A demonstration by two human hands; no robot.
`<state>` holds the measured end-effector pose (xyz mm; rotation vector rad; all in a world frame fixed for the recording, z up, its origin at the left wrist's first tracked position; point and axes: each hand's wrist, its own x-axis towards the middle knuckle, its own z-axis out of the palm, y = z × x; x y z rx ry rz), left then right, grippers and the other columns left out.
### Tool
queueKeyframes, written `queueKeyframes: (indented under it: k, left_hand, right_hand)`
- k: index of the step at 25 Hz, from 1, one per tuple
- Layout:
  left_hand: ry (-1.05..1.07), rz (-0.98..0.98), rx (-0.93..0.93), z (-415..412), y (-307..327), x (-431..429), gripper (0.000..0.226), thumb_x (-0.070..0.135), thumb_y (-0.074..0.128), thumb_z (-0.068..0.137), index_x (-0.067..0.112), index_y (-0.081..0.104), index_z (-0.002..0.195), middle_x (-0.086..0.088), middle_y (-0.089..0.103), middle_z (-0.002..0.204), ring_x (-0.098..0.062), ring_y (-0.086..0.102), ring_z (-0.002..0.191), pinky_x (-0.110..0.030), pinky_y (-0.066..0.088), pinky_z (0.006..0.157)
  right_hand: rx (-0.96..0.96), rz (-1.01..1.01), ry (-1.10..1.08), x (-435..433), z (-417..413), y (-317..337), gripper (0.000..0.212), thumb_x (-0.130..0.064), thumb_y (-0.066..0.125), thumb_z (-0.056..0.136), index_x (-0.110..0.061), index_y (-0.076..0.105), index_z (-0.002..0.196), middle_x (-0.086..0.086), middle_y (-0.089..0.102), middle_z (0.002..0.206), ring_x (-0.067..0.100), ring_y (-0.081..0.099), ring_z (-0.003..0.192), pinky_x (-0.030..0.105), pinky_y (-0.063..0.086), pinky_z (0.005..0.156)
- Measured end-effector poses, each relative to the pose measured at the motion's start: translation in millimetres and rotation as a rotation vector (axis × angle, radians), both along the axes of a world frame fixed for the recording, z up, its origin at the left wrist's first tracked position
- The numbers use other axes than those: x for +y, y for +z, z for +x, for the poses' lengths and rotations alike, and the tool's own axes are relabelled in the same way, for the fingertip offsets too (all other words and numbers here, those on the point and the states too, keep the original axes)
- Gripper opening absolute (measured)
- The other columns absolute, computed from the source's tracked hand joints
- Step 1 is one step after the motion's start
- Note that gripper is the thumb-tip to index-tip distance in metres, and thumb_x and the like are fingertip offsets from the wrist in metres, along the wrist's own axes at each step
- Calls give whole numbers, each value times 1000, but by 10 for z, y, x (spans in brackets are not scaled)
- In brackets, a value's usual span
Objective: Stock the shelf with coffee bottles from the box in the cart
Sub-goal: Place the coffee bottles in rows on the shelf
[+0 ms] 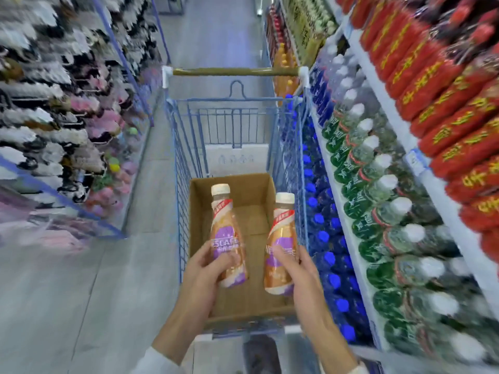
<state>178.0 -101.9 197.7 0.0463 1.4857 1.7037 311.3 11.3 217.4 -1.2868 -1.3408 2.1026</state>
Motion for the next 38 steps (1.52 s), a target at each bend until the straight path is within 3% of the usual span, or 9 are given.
queueKeyframes:
  k: [4, 7, 9, 13, 18, 24, 27, 31, 38]
  left_hand:
    - [-102, 76, 66, 269, 325, -387, 34, 16, 78, 62, 11, 76, 95, -11, 75, 92, -22, 70, 79, -37, 58, 74]
    - [-214, 104, 96, 547, 526, -585, 42, 27, 81, 57, 17, 77, 98, -13, 76, 99, -27, 70, 86, -47, 55, 87]
    - [-300, 133, 123, 786, 669, -630, 42, 30, 80, 57, 21, 77, 98, -14, 77, 101, -28, 72, 88, -46, 59, 83]
    - [-512, 203, 179, 1324, 909, -561, 39, 30, 79, 58, 20, 76, 95, -11, 77, 95, -20, 71, 78, -30, 59, 66]
    - [-770, 257, 165, 2276, 1097, -347, 40, 21, 77, 64, 13, 73, 104, -15, 76, 97, -27, 71, 80, -31, 59, 64]
    - [-1111, 318, 149, 3965, 1280, -462, 63, 40, 81, 47, 15, 73, 105, -11, 78, 94, -28, 72, 81, -46, 56, 80]
    - [-1231, 385, 147, 4850, 1399, -661, 52, 39, 80, 46, 18, 77, 93, -8, 76, 86, -20, 69, 74, -35, 58, 69]
    - [-1335, 454, 129, 5834, 1549, -984, 42, 38, 79, 44, 26, 78, 84, -2, 74, 77, -12, 68, 64, -22, 54, 55]
    - [-1406, 526, 100, 7222, 1822, -1427, 47, 37, 82, 49, 18, 77, 91, -12, 76, 92, -25, 70, 80, -30, 59, 64]
  right_hand:
    - [71, 97, -131, -483, 486, 355, 40, -47, 79, 69, -26, 71, 102, -7, 77, 85, 3, 67, 62, 15, 47, 48]
    - [80, 143, -213, -755, 869, 568, 47, -55, 84, 66, -31, 72, 104, -2, 78, 97, 11, 73, 75, 28, 56, 65]
    - [71, 187, -271, -917, 1138, 756, 54, -62, 80, 63, -33, 71, 108, -5, 78, 101, 16, 76, 87, 35, 59, 73]
    - [76, 219, -450, -1163, 1717, 1022, 57, -58, 86, 59, -31, 72, 107, -1, 79, 100, 20, 76, 84, 29, 59, 65]
    - [32, 286, -723, -1522, 2760, 1239, 60, -60, 87, 61, -29, 69, 109, -7, 78, 96, 12, 76, 82, 20, 56, 59]
    - [-23, 374, -1053, -2307, 4327, 1426, 47, -61, 79, 65, -32, 71, 101, -9, 77, 95, 8, 74, 82, 18, 54, 59]
    - [-62, 416, -1172, -2704, 5094, 1544, 40, -59, 78, 69, -31, 70, 96, -11, 74, 85, 6, 71, 71, 17, 51, 54]
    - [-152, 523, -1233, -3205, 5998, 1688, 41, -73, 71, 66, -38, 66, 87, -16, 66, 74, 3, 62, 62, 17, 45, 54]
    - [-172, 563, -1301, -3795, 7313, 1837, 41, -72, 72, 65, -41, 67, 91, -11, 74, 90, 8, 71, 78, 18, 52, 59]
